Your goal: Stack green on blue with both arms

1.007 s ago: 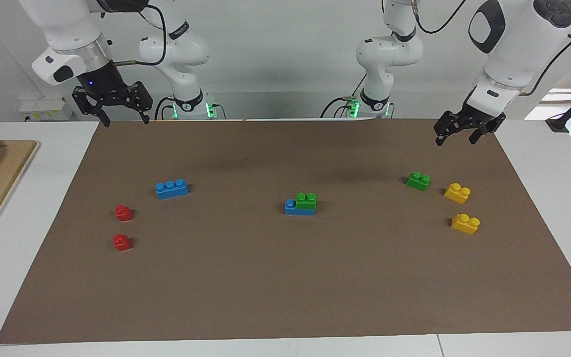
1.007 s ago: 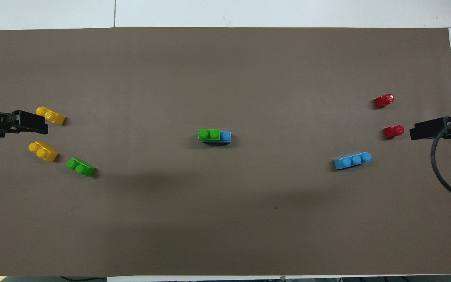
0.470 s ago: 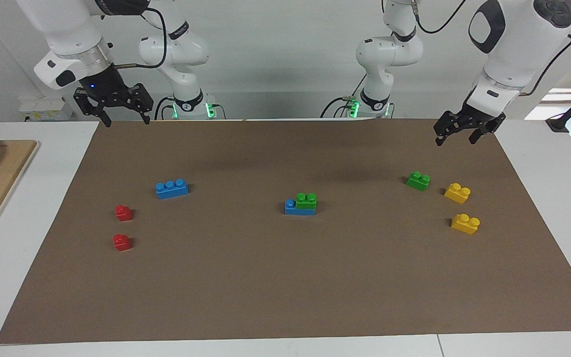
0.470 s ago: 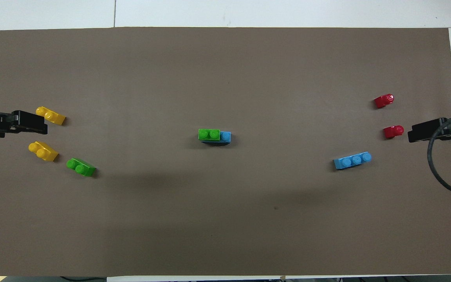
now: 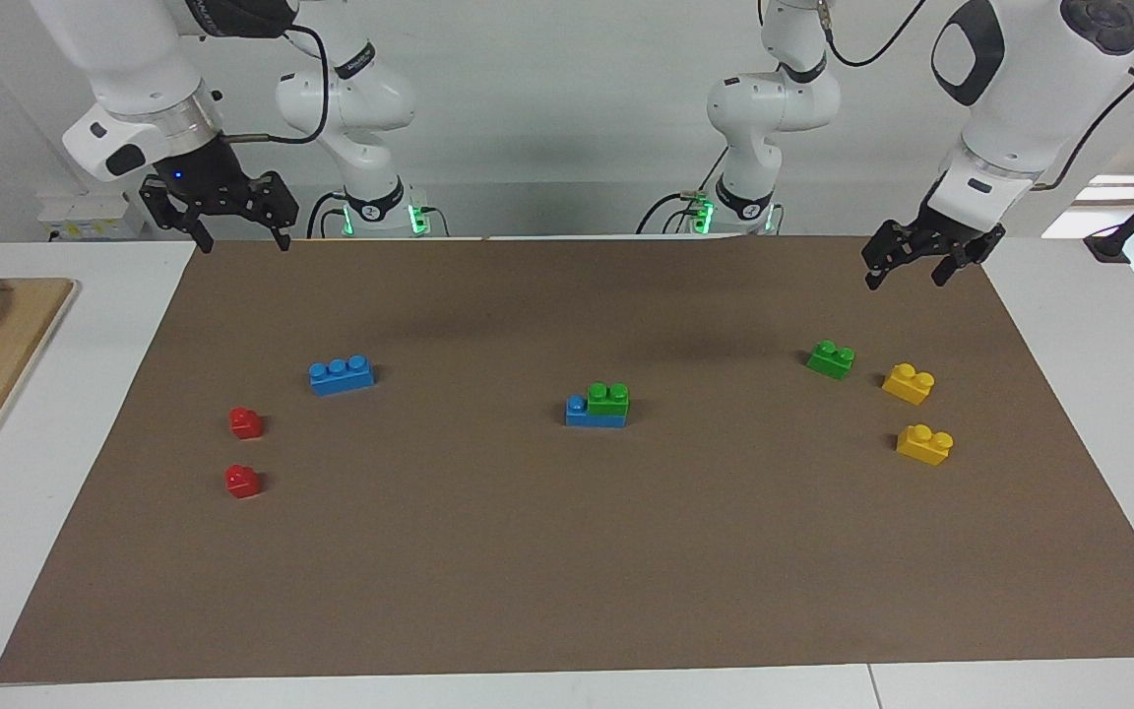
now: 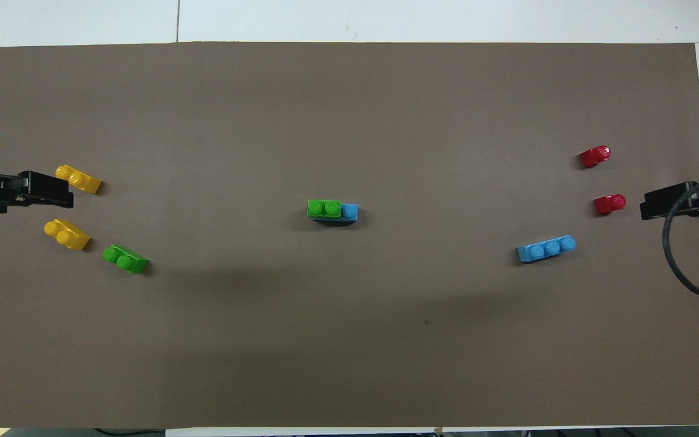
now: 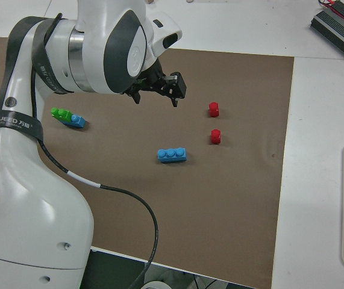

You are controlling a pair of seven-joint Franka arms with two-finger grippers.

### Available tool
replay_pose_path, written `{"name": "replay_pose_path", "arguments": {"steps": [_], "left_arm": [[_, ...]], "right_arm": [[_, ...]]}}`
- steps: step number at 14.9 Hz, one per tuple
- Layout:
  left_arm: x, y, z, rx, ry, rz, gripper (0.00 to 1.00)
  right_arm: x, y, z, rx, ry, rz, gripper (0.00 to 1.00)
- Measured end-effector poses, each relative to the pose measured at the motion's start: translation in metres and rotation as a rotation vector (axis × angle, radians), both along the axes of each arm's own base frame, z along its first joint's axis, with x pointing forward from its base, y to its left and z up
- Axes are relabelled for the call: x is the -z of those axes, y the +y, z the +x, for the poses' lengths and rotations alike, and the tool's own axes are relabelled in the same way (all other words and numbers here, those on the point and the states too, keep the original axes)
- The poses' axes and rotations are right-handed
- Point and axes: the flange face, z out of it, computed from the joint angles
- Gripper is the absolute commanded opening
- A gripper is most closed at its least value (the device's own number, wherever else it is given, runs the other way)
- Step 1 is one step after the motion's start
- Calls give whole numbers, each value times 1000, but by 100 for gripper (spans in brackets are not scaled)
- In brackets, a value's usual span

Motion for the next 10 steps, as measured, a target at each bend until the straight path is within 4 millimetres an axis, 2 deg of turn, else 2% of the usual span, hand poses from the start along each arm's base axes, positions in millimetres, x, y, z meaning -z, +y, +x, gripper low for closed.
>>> {"name": "replay_pose_path", "arguments": {"steps": [10], "left_arm": [[0, 0, 0, 0, -1, 0, 100]], "right_arm": [[0, 8, 0, 34, 0, -3, 100]]}}
